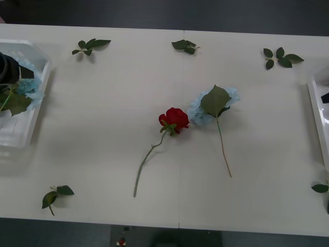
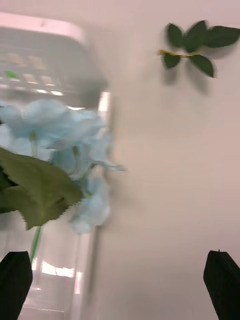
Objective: Put the red flowers into the right box and the blue flowers into the left box
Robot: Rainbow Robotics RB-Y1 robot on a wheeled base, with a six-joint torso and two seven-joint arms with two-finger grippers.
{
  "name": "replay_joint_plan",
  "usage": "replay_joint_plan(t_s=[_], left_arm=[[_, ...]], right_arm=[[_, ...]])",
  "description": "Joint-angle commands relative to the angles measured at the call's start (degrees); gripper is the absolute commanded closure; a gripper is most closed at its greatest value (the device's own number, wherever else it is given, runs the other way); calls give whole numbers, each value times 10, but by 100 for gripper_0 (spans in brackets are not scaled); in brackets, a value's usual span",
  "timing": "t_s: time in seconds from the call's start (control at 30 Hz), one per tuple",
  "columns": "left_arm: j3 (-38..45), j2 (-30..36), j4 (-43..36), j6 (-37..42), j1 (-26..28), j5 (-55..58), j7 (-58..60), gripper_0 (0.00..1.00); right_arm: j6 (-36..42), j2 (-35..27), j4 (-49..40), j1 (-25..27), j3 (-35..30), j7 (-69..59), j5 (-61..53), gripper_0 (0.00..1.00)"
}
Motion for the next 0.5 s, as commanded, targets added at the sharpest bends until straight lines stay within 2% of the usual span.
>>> replay_joint_plan(t_s=[0.03, 0.27, 0.5], left_arm=[[11, 10, -63, 25, -8, 49, -14, 0], [11, -45, -108, 23, 10, 58, -2, 0], [10, -118, -164, 20, 48, 14, -8, 0]], right_arm=[[35, 28, -54, -13, 1, 32, -29, 7], [77, 81, -99, -11, 16, 24, -63, 6], [54, 122, -153, 21, 66, -7, -49, 7]])
